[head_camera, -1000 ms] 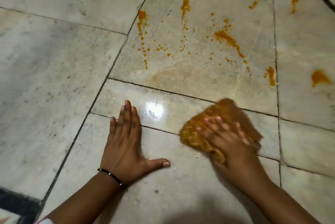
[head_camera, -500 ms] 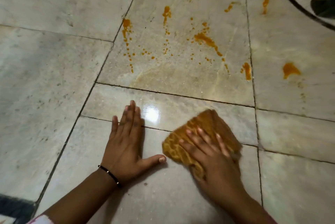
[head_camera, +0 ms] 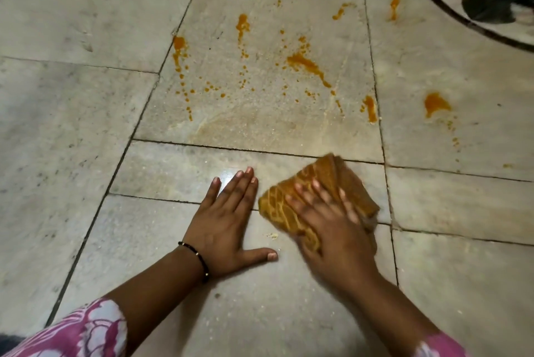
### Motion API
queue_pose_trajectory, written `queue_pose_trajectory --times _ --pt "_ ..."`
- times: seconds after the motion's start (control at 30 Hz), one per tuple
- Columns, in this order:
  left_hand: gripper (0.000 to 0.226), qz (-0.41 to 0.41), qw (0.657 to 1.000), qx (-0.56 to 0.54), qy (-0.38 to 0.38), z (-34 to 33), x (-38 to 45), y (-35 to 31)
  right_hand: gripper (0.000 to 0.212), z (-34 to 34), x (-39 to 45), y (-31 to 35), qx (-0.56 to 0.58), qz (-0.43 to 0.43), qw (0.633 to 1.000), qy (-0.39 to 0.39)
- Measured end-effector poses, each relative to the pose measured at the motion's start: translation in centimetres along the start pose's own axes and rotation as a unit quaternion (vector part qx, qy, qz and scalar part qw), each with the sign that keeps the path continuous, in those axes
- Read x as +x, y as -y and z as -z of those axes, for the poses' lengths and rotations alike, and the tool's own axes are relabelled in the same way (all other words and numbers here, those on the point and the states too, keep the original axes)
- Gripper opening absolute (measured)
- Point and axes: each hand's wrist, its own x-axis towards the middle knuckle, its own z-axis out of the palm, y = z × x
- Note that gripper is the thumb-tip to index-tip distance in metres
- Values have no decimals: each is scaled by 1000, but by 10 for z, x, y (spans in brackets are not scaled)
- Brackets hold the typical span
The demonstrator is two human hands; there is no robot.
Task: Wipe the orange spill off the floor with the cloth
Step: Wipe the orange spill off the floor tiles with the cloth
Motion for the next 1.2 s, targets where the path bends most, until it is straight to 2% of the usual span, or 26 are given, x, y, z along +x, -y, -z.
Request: queue_pose_trajectory --times 0.07,0.17,0.23,0.33,0.4,0.47,0.57,0.63,0.7,0.77,0.83,0.87,0.93,1.0,1.13,1.2 --pt "117 0 1000 -1 0 0 0 0 58 3 -49 -13 -2 2 1000 17" --pt "117 1 1000 -4 1 -1 -1 0 58 12 -86 -45 13 -112 993 -45" --pt "117 1 1000 -2 -1 -1 0 0 59 18 -61 -60 18 -201 975 -90" --pt "117 -3 1000 4 -3 -1 1 0 59 28 5 -68 35 -209 973 -89" --pt "117 0 1000 7 -4 0 1 -1 57 25 35 -56 38 -156 986 -50" --pt "117 0 1000 9 -2 0 1 -2 55 17 38 -31 39 -56 997 -20" --pt "116 2 1000 8 -1 1 0 -3 53 7 -1 -15 32 71 996 39" --pt "117 2 1000 7 -1 1 0 -2 50 13 -32 -36 17 131 990 55" --pt "117 0 1000 3 -4 1 0 -2 51 27 -49 -66 7 129 990 62" --pt "117 -1 1000 -3 -9 0 1 -2 57 40 -34 -87 29 59 996 55" --pt "117 1 1000 -10 -11 0 0 -1 65 48 11 -89 52 -20 998 41" --pt "117 1 1000 -11 -14 0 1 -1 68 51 38 -85 52 -34 997 50" --pt "116 4 1000 -14 -14 0 1 -1 66 55 86 -73 -6 3 991 131" --pt "116 5 1000 -17 -9 2 1 -2 61 63 105 -65 -63 87 967 232" --pt "115 6 1000 -12 -7 2 1 -2 52 90 50 -94 -73 269 902 331" --pt "115 2 1000 -6 -9 0 2 -1 49 111 25 -129 -61 258 895 360"
